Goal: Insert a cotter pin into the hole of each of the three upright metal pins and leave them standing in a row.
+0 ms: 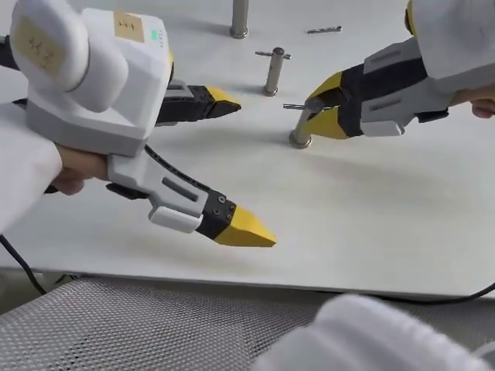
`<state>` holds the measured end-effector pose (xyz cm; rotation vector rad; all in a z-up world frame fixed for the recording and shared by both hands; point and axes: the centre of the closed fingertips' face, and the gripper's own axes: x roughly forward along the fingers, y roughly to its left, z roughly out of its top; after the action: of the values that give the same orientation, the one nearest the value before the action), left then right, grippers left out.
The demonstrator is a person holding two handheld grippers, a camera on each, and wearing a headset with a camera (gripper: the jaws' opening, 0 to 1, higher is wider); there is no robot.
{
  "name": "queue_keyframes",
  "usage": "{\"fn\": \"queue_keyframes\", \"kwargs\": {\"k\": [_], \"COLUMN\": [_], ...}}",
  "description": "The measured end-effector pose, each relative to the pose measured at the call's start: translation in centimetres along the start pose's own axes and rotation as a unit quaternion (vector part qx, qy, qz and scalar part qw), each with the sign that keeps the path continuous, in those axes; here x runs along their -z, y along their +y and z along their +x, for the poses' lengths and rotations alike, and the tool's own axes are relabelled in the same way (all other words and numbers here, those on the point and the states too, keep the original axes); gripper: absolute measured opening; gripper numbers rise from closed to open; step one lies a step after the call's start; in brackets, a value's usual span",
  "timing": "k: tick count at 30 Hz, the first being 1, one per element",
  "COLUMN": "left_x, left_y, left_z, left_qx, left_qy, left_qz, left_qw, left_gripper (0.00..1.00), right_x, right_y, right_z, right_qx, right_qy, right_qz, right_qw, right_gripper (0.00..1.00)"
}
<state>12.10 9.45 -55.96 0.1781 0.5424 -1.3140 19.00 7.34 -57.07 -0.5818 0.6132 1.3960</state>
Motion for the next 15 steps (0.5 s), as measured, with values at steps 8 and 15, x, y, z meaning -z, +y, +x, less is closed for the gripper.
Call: {"fn": "queue_keyframes", "kwargs": {"k": [8, 15], "left_x": [0.7, 1.3], "left_y": [-0.2, 0.2], "left_z": [-0.9, -1.2], "left_qx": [-0.006, -0.015], "left_qy": [0.003, 0.006], "left_qz": [0.003, 0.007], "left_qw": [1.0, 0.9998], "left_gripper": [0.99, 0.99], "right_x": [0.2, 0.2], "right_y": [0.1, 0.2], "right_z": [0.0, 0.0], "right_qx": [0.0, 0.0], "right_qy": [0.007, 0.005], "right_qz": [-0.003, 0.014], "right_qw": [1.0, 0.9999], "right_gripper": [0.09, 0.09]}}
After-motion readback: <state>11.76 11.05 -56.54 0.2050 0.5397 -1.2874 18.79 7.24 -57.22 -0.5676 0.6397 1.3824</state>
